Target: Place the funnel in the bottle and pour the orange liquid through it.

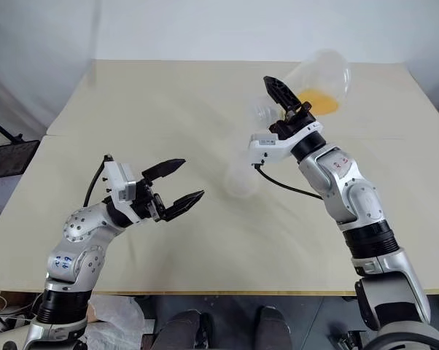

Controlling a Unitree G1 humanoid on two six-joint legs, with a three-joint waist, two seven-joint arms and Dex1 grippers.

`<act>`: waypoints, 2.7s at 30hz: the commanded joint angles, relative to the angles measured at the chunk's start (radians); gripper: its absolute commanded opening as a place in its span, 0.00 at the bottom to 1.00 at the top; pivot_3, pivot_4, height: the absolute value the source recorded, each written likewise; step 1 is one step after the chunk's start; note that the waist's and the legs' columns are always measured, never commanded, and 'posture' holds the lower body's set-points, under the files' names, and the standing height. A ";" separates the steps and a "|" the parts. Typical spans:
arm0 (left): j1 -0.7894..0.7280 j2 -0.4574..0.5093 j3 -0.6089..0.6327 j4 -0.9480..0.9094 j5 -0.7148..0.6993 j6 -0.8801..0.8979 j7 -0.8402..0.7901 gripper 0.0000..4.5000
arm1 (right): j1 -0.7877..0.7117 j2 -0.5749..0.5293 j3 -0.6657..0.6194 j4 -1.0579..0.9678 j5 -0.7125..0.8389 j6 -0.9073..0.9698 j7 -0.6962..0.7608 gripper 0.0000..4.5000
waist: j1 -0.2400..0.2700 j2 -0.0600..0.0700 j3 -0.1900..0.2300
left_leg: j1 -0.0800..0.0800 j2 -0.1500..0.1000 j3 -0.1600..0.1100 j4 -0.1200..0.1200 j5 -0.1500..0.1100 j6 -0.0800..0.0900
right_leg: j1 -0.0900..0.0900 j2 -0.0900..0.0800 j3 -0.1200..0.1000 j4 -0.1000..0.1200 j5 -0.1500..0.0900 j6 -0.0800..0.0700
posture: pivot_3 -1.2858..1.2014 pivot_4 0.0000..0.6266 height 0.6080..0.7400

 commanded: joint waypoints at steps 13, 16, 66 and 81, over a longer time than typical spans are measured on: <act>-0.019 -0.010 -0.003 -0.029 -0.002 -0.027 0.011 1.00 | -0.033 -0.032 0.002 -0.006 -0.044 -0.039 -0.052 0.59 | 0.000 0.000 0.000 | 0.000 0.000 0.000 0.000 0.000 0.000 | 0.000 0.000 0.000 0.000 0.000 0.000 | 0.52 0.24 1.00; -0.018 -0.011 -0.004 -0.031 -0.002 -0.028 0.012 1.00 | -0.032 -0.037 0.003 -0.008 -0.049 -0.044 -0.054 0.59 | 0.000 0.000 0.000 | 0.000 0.000 0.000 0.000 0.000 0.000 | 0.000 0.000 0.000 0.000 0.000 0.000 | 0.52 0.24 1.00; -0.019 -0.035 -0.019 -0.017 0.020 -0.072 0.037 1.00 | -0.051 -0.060 0.033 0.014 -0.142 -0.044 -0.137 0.59 | -0.019 0.000 0.000 | 0.000 0.000 -0.001 0.000 0.000 0.000 | 0.000 0.000 -0.001 0.000 0.000 0.000 | 0.52 0.24 1.00; -0.015 -0.042 -0.020 -0.021 0.027 -0.079 0.051 1.00 | -0.055 -0.061 0.045 0.031 -0.148 -0.048 -0.147 0.59 | -0.019 0.000 0.000 | 0.000 0.000 -0.001 0.000 0.000 0.000 | 0.000 0.000 -0.001 0.000 0.000 0.000 | 0.52 0.24 1.00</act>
